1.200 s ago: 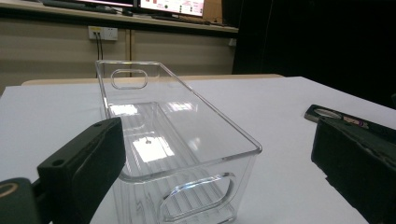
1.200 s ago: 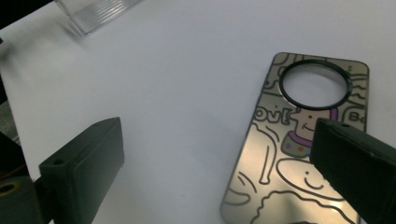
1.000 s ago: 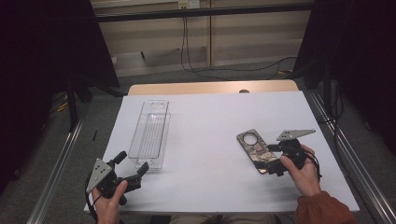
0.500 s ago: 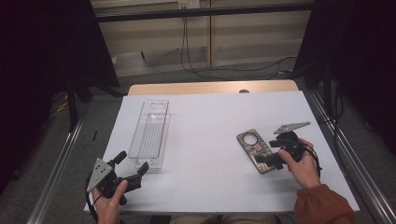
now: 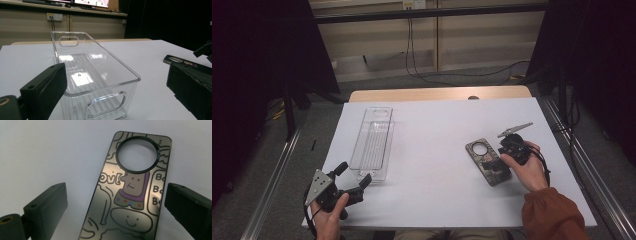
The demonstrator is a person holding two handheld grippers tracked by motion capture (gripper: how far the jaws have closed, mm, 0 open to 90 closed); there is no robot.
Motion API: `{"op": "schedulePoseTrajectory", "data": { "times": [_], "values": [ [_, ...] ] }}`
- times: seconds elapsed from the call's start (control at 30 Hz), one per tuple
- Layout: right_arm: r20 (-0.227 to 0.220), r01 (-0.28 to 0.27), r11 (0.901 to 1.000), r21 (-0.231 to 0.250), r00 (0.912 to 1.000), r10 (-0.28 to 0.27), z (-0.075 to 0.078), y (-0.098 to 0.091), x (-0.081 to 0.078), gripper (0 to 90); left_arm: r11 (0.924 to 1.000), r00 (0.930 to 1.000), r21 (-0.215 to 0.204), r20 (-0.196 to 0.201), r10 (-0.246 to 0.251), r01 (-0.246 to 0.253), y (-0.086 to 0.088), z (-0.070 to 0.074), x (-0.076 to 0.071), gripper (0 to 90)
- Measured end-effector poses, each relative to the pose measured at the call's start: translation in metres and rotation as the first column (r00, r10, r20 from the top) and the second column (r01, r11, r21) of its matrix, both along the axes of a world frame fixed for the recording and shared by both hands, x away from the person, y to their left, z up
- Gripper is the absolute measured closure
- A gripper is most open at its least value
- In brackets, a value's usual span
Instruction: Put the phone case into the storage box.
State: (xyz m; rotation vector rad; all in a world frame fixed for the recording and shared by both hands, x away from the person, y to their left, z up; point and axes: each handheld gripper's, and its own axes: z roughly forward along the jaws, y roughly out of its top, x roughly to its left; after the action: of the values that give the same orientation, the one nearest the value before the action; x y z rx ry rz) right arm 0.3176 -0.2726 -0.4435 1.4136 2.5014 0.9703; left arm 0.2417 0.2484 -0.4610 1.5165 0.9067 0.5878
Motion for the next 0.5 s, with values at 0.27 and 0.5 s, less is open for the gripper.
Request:
{"op": "schedulePoseTrajectory", "data": {
  "times": [0.27, 0.5],
  "values": [
    [-0.070, 0.033, 0.9974, -0.064, 0.9968, -0.038, -0.011, -0.001, 0.010, 4.7, 0.9999, 1.0000, 0.013, 0.005, -0.003, 0.003, 0.001, 0.000, 0.000, 3.1],
    [-0.083, 0.016, 0.9953, -0.096, 0.9963, -0.024, -0.016, 0.004, 0.013, 4.8, 0.9999, 0.9999, 0.007, 0.002, -0.010, 0.010, 0.000, 0.000, 0.000, 3.1]
  ]
}}
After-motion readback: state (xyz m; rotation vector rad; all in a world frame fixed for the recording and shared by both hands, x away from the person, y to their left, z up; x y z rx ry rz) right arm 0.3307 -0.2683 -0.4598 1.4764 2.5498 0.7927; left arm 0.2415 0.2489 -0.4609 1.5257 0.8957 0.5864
